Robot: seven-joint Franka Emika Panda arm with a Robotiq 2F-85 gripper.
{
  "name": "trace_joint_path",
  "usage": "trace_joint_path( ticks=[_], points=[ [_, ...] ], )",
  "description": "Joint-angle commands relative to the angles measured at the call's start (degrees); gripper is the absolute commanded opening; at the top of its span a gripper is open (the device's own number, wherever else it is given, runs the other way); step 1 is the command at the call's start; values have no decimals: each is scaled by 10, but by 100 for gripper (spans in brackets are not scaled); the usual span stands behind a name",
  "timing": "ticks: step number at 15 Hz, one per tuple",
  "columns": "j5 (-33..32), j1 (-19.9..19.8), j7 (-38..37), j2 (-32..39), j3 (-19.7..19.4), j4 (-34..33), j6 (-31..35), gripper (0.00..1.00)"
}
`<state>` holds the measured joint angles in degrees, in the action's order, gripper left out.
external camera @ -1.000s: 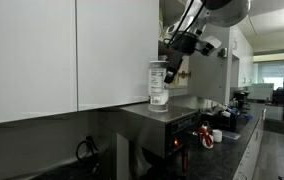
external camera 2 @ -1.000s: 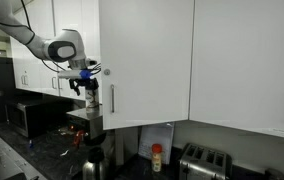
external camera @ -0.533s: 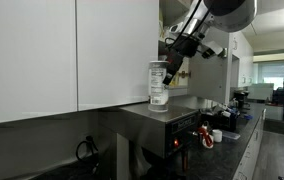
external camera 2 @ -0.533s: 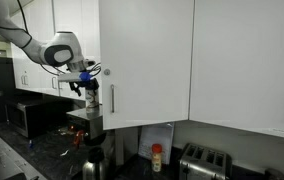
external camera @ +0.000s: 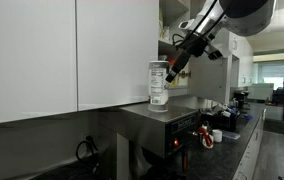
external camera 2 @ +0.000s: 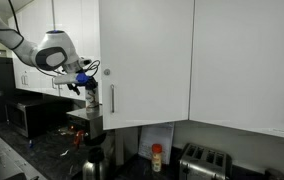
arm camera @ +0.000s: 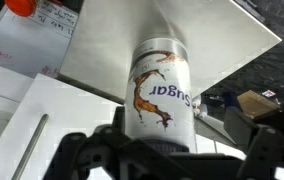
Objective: Open the right cabinet door, take the container and put it in the cabinet, then close the cabinet door
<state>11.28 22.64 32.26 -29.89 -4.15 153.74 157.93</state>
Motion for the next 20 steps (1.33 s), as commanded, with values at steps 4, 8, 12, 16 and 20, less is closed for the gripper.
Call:
trace_joint_path(
  ticks=[4, 8, 12, 16, 20],
  points=[
    [11, 72, 48, -25, -72, 40, 61, 100],
    [0, 90, 62, -8, -97, 42, 100, 100],
    [-1, 116, 70, 17, -126, 32, 130, 100],
    [3, 159, 80, 43, -165, 17, 137, 100],
    [11, 197, 97, 62, -197, 3, 135, 100]
  ],
)
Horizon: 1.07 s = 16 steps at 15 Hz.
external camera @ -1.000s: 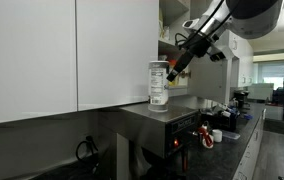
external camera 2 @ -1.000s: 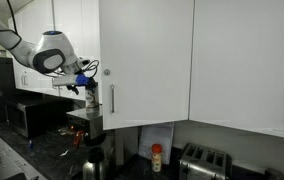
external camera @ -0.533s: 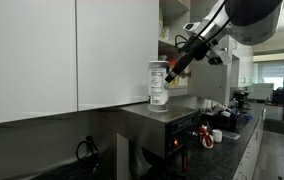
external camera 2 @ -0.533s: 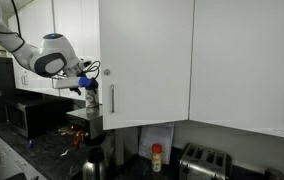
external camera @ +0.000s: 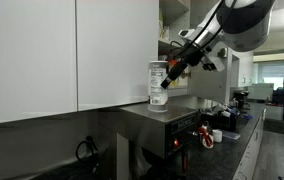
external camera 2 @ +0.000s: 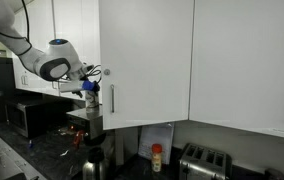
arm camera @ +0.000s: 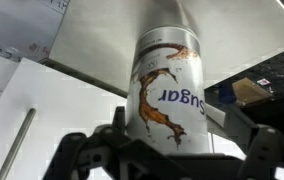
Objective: Open the right cabinet door, take the container and put it in the cabinet, then close the cabinet door
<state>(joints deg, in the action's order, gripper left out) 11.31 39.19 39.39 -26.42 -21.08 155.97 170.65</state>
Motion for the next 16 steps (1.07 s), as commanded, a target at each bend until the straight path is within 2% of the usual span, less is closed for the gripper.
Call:
trace_joint_path(
  ticks=[1, 4, 5, 6, 9, 13, 16],
  points=[
    [11, 39, 28, 29, -35, -23, 6, 100],
    [9, 59, 32, 36, -55, -30, 3, 100],
    [7, 65, 33, 37, -61, -32, 3, 75],
    [6, 69, 34, 38, -66, -33, 2, 74],
    [2, 78, 39, 37, -77, -37, 0, 53],
    [-7, 73, 39, 31, -78, -37, -9, 31],
    [-27, 36, 20, 21, -59, -33, -21, 27]
  ],
)
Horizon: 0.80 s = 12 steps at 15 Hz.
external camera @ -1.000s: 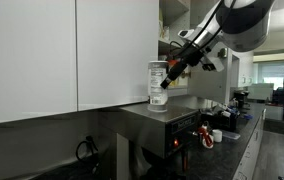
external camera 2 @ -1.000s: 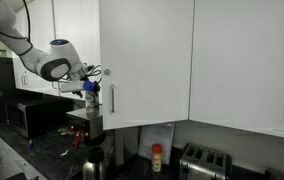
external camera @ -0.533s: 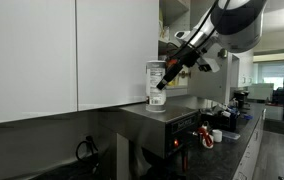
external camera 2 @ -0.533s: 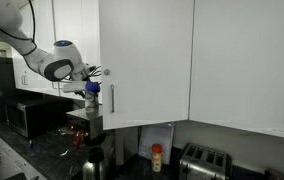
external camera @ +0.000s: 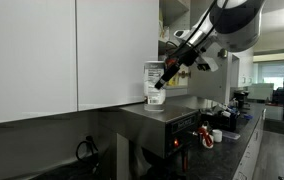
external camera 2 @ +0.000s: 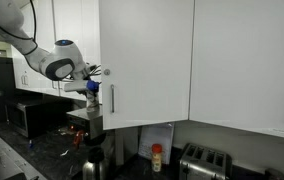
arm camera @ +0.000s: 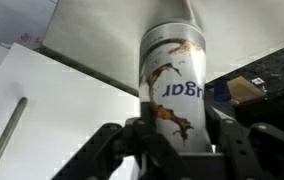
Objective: Open the right cabinet door, take the container and put it in the cabinet, then close the cabinet door
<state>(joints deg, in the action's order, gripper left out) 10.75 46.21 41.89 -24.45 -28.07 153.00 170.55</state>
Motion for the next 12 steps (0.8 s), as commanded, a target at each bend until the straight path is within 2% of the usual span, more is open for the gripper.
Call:
trace_joint_path(
  ticks=[1, 9, 12],
  points=[
    [-29, -46, -12, -3, 17, -2, -24, 24],
    [-68, -236, -87, -62, 141, 22, -95, 24],
    [-80, -285, -125, -93, 177, 35, -115, 24]
  ],
)
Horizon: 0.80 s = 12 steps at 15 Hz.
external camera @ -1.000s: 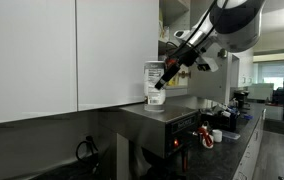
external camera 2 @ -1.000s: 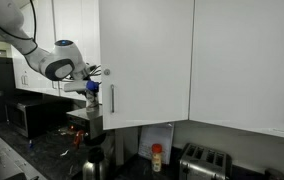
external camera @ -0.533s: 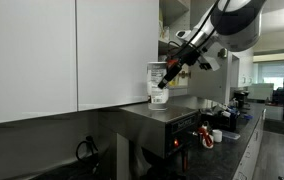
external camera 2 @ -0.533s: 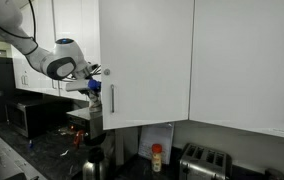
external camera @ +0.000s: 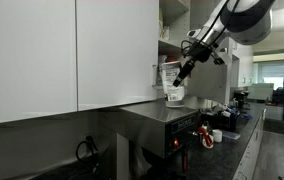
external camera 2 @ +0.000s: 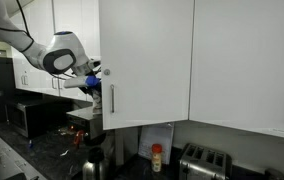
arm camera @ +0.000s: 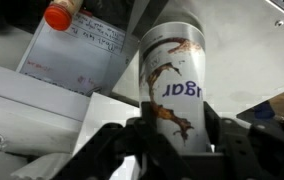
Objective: Open the right cabinet door, take the container and put it in the cabinet, then close the cabinet door
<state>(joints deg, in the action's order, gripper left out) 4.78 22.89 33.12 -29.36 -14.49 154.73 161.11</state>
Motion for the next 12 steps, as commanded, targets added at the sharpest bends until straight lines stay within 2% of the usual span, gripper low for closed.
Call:
trace_joint_path(
  ticks=[1, 6, 12],
  points=[
    [-24, -61, -48, -53, 49, 20, -27, 24],
    [-47, -100, -133, -87, 111, 34, -39, 24],
    [-83, -175, -350, -107, 258, 31, -62, 24]
  ],
)
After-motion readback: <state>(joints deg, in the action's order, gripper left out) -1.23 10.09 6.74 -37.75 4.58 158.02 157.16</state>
